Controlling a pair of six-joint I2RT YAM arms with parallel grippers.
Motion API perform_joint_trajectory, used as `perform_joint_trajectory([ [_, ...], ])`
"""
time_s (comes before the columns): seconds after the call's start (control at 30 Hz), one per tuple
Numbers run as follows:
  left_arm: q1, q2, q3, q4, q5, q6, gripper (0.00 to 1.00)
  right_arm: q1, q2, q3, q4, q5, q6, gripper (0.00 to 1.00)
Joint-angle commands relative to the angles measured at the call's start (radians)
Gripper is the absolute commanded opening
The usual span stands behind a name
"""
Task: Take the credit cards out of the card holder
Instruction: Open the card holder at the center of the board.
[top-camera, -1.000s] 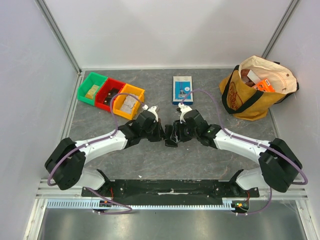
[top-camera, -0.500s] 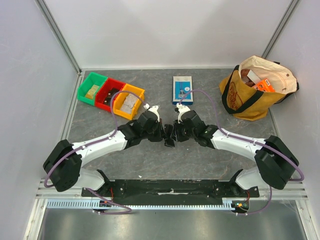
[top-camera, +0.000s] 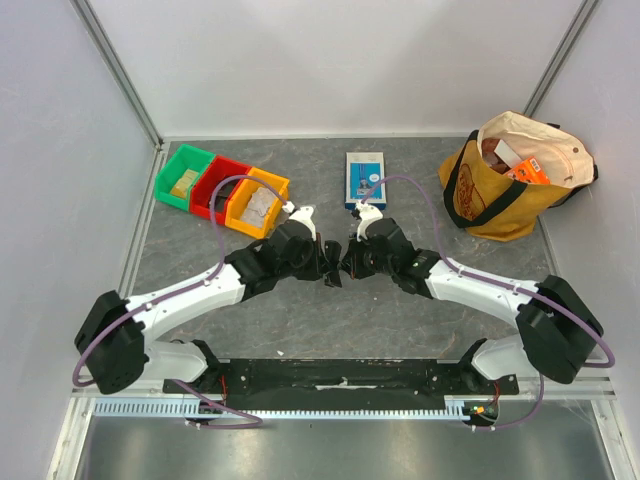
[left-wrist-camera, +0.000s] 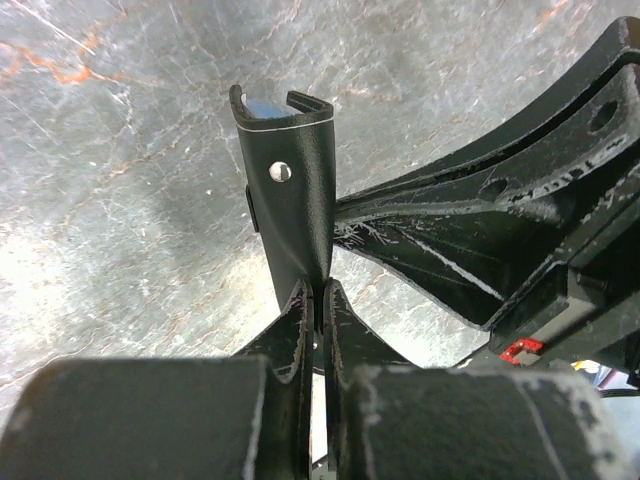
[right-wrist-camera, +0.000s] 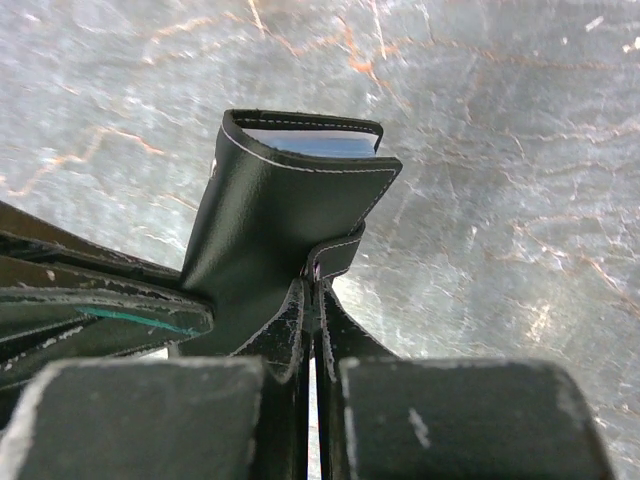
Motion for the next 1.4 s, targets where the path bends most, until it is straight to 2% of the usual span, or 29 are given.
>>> perform_joint_trajectory([
  [0.0,-0.011,-0.154,0.072,0.0,0.002,0.03,0.02,-0.093,-0.031,-0.064,-0.014,0.096,-0.026,0.0],
  [0.23,0.052,-0.22,-0.003,-0.006,0.034,0.001,0.02,-0.163,-0.085,-0.11,0.009,0.029,-0.032,0.0],
  [0.37,0.075,-0.223,-0.061,0.061,0.076,-0.007,0.02,-0.189,-0.102,-0.136,0.048,-0.049,-0.029,0.0],
  [0.73,0.084,-0.015,-0.25,0.506,0.177,-0.134,0.02,-0.209,-0.109,-0.182,0.075,-0.094,0.015,0.01],
  [0.77,0.086,-0.003,-0.267,0.543,0.182,-0.151,0.02,-0.209,-0.115,-0.187,0.08,-0.094,0.018,0.05],
  [0.9,0.086,0.03,-0.322,0.689,0.225,-0.211,0.02,-0.209,-0.131,-0.193,0.12,-0.117,0.028,0.41],
  [1.0,0.084,0.034,-0.342,0.712,0.2,-0.225,0.02,-0.209,-0.116,-0.184,0.132,-0.132,0.032,0.53],
  [1.17,0.087,0.042,-0.374,0.674,0.133,-0.214,0.02,-0.211,-0.06,-0.171,0.153,-0.155,0.046,0.63],
  [1.37,0.089,0.054,-0.411,0.684,0.117,-0.219,0.02,-0.209,0.013,-0.185,0.208,-0.187,0.061,0.59],
])
